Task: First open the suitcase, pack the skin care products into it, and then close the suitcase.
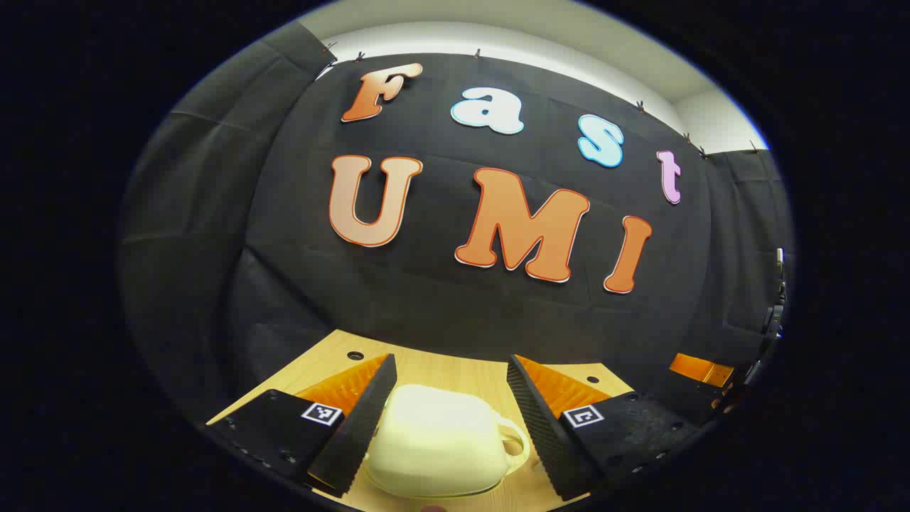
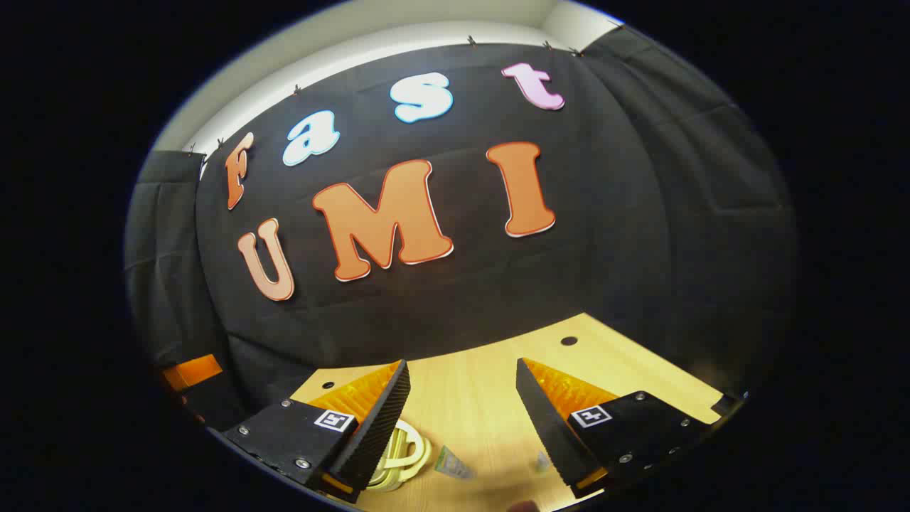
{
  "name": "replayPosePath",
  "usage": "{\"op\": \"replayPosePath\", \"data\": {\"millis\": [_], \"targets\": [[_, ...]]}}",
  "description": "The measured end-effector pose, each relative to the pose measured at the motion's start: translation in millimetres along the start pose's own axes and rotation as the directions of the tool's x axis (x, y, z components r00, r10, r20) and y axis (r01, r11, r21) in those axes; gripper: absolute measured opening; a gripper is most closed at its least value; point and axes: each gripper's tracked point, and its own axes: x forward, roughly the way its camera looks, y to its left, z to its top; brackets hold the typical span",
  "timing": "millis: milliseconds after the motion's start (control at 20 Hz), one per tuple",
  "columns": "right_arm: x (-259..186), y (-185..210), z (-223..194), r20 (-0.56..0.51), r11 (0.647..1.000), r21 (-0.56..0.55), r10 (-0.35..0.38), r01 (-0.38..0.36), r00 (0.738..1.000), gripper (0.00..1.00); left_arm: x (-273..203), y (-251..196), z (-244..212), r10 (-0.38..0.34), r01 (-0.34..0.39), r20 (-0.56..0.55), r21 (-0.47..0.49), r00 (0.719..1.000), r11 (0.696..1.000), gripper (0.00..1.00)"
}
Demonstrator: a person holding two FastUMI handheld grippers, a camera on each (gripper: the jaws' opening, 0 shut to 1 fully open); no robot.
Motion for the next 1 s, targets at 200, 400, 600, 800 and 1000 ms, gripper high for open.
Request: {"op": "replayPosePath", "data": {"millis": [200,400,600,800,1000], "targets": [[13,-33,22,0.012,0.998,-0.067,-0.017,0.018,1.0,0.95,18,-39,7,-0.019,0.018,0.028,0.007,0.999,1.0,0.96],[18,-69,36,0.019,0.993,-0.109,-0.048,0.049,0.999,0.95,31,-89,-6,-0.079,0.079,0.015,-0.031,0.997,0.996,0.97],[25,-81,42,0.012,0.989,-0.136,-0.052,0.053,0.999,0.95,37,-112,-21,-0.104,0.104,-0.026,0.0,0.994,0.995,0.97],[26,-86,37,0.015,0.977,-0.207,-0.042,0.044,0.999,0.95,40,-117,-20,-0.089,0.089,-0.025,0.025,0.996,0.996,0.96],[32,-78,30,-0.014,0.984,-0.178,-0.005,0.003,1.0,0.95,43,-111,-24,-0.065,0.066,-0.039,0.031,0.997,0.997,0.97]]}}
